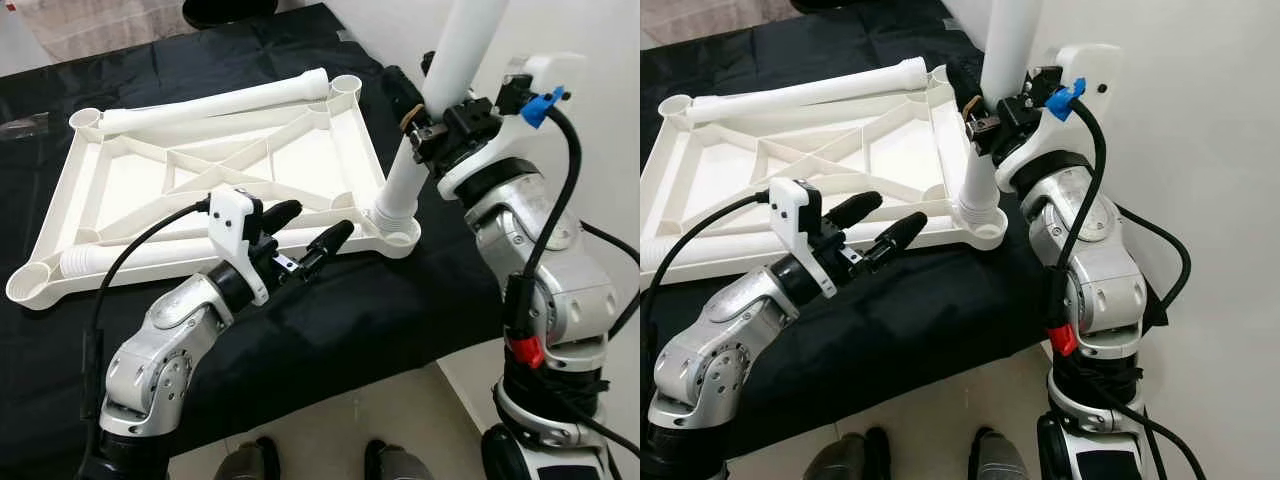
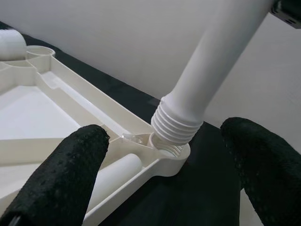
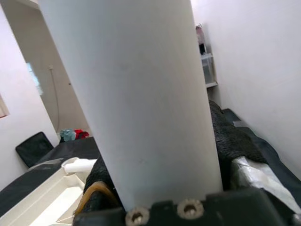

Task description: Building children table

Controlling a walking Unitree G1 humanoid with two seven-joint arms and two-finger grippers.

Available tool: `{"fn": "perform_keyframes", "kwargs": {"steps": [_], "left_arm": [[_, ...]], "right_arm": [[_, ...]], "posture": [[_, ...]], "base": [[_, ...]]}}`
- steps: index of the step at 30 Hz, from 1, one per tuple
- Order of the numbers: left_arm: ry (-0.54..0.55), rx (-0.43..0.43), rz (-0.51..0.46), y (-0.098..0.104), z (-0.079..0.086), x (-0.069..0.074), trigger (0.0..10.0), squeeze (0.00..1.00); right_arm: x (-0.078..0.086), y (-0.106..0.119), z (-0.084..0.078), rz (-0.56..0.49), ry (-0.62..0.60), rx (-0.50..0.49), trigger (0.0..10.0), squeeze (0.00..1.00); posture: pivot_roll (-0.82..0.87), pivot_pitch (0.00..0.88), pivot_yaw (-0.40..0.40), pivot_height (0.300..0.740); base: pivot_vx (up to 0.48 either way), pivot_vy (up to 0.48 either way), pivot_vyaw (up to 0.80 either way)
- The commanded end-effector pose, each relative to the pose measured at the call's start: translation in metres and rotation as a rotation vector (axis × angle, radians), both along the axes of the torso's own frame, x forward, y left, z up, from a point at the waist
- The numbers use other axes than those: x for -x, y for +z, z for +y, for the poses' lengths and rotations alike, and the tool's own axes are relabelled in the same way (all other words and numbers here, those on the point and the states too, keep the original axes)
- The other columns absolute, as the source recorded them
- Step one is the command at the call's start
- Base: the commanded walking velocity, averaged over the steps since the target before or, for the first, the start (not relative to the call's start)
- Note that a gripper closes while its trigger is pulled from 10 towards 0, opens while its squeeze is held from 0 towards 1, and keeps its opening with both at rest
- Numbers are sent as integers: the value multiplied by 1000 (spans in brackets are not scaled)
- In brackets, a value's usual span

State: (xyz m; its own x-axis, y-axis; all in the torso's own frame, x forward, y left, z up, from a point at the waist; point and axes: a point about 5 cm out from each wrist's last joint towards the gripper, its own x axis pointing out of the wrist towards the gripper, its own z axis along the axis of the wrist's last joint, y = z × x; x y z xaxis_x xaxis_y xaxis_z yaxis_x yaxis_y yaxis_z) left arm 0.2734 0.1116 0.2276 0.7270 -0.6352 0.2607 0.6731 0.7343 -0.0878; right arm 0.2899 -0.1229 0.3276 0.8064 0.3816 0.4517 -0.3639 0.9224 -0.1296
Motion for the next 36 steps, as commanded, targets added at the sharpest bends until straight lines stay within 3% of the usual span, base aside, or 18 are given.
{"fn": "perform_keyframes", "kwargs": {"steps": [1, 11, 12, 16, 20, 23, 28, 31, 36], "left_arm": [[15, -16, -11, 2, 4, 2, 10000, 0], [49, -26, -38, 7, 3, 6, 10000, 0], [64, -30, -40, 7, 4, 5, 10000, 0], [104, -39, -40, 6, 8, 5, 10000, 0], [171, -37, -47, 7, 13, 2, 10000, 0], [155, -46, -65, 9, 9, 2, 10000, 0], [81, -59, -99, 12, 0, 5, 10000, 0], [-11, -65, -154, 19, -11, 7, 10000, 0], [1, -110, -201, 22, -13, 3, 10000, 0]], "right_arm": [[4, -2, 3, -12, 31, 0, 0, 0], [-2, -30, 8, 76, 42, 81, 0, 0], [-8, -43, 4, 111, 7, 119, 0, 0], [-18, -55, -8, 145, -37, 125, 0, 0], [-20, -30, -15, 83, 33, 5, 0, 0], [-20, -17, -17, 58, 69, -31, 0, 0], [-20, -6, -15, 22, 118, -35, 0, 0], [-16, 11, -5, -41, 210, -9, 0, 0], [-11, 18, 5, -64, 285, 2, 0, 0]], "posture": [[-48, 175, 23, 740], [-46, 173, 24, 740], [-44, 169, 22, 740], [-32, 161, 19, 740], [-32, 142, 16, 740], [-39, 123, 13, 740], [-48, 100, 7, 740], [-52, 77, -4, 740], [-54, 61, -14, 740]], "base": [[0, 0, 0], [0, 0, 0], [0, 0, 0], [0, 0, 0], [0, 0, 0], [0, 0, 0], [0, 0, 0], [0, 0, 0], [0, 0, 0]]}}
